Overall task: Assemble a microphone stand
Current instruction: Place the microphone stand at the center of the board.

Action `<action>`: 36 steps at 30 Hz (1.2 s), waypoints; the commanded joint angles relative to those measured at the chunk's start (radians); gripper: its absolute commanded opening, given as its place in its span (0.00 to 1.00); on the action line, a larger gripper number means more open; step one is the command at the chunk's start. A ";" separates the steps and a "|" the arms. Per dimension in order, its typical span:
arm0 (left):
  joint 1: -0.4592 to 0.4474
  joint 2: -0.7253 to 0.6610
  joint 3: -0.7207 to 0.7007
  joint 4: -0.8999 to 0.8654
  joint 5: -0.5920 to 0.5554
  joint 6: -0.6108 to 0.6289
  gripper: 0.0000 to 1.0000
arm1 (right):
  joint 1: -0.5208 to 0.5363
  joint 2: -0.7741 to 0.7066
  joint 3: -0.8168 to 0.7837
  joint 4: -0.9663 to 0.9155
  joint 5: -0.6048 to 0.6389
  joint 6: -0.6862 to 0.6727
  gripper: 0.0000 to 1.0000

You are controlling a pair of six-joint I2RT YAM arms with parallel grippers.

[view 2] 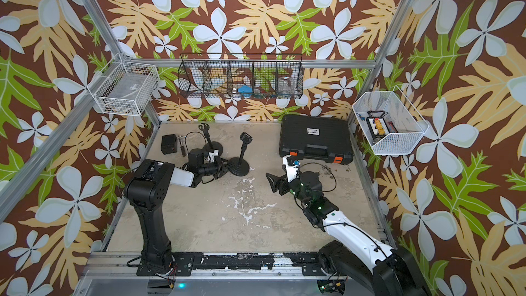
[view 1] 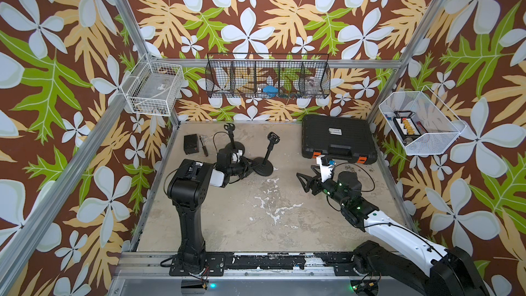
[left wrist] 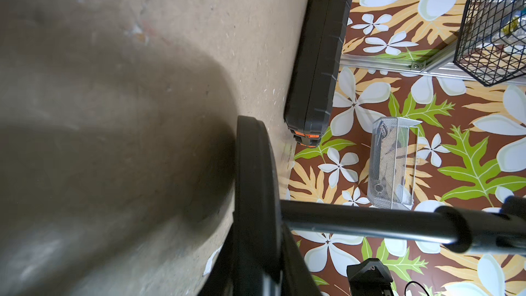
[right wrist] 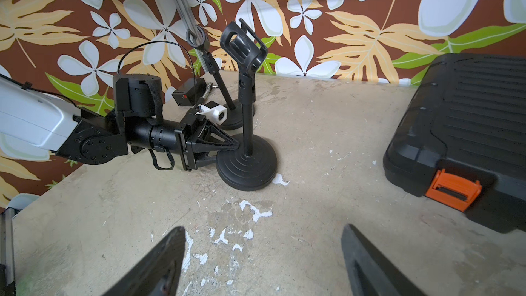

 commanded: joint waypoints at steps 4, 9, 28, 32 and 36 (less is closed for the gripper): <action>-0.003 0.026 0.005 0.071 0.021 -0.015 0.40 | -0.003 0.002 -0.004 0.012 0.003 -0.010 0.86; -0.003 0.036 0.008 0.059 0.021 -0.010 0.45 | -0.006 -0.003 -0.007 0.011 0.005 -0.007 0.87; 0.022 -0.082 0.123 -0.574 -0.252 0.408 0.46 | -0.023 -0.040 -0.009 -0.039 0.058 -0.026 0.87; 0.036 -0.135 0.126 -0.667 -0.344 0.483 0.45 | -0.057 -0.067 -0.018 -0.048 0.070 -0.031 0.88; 0.068 -0.314 -0.055 -0.563 -0.463 0.472 0.45 | -0.140 -0.093 -0.033 -0.031 0.088 -0.012 0.88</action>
